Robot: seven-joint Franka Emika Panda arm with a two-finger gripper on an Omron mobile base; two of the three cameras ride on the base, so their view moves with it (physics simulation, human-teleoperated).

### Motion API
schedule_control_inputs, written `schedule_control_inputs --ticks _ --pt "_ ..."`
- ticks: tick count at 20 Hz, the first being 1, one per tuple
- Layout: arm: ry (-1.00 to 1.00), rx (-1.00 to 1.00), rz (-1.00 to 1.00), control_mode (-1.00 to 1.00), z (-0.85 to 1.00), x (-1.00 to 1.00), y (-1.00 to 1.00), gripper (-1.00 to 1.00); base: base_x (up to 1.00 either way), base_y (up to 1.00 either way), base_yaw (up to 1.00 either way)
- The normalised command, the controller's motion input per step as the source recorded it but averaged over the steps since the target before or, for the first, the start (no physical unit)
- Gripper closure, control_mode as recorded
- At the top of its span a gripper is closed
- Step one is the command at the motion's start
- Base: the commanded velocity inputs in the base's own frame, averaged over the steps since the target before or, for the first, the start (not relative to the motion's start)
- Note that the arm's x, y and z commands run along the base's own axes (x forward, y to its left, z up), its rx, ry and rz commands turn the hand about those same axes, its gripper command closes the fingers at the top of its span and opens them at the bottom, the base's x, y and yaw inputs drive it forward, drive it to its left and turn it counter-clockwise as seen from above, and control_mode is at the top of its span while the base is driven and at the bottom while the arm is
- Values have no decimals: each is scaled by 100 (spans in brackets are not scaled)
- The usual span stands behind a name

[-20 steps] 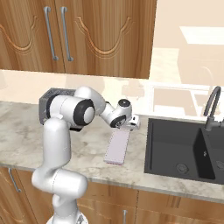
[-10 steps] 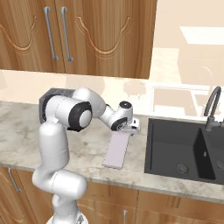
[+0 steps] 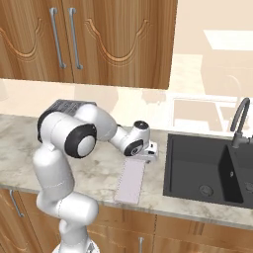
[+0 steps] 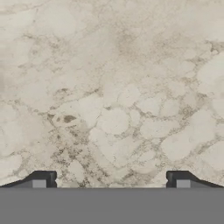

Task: The ice cube tray has been filled with water. Take the tray and place it in the freezer to make ice. Close the freezer door after placing the tray.

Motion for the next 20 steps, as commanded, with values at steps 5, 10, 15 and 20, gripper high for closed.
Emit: schedule_control_inputs --ticks 5,10,15,20 --pt "2 0 1 -100 -11 -62 0 -100 0 0 0" --pt "1 0 0 -100 -2 -54 0 -100 0 0 0" --pt "-7 0 0 -100 5 0 0 -100 0 0 0" --pt "-18 0 0 -100 42 16 0 -100 0 0 0"
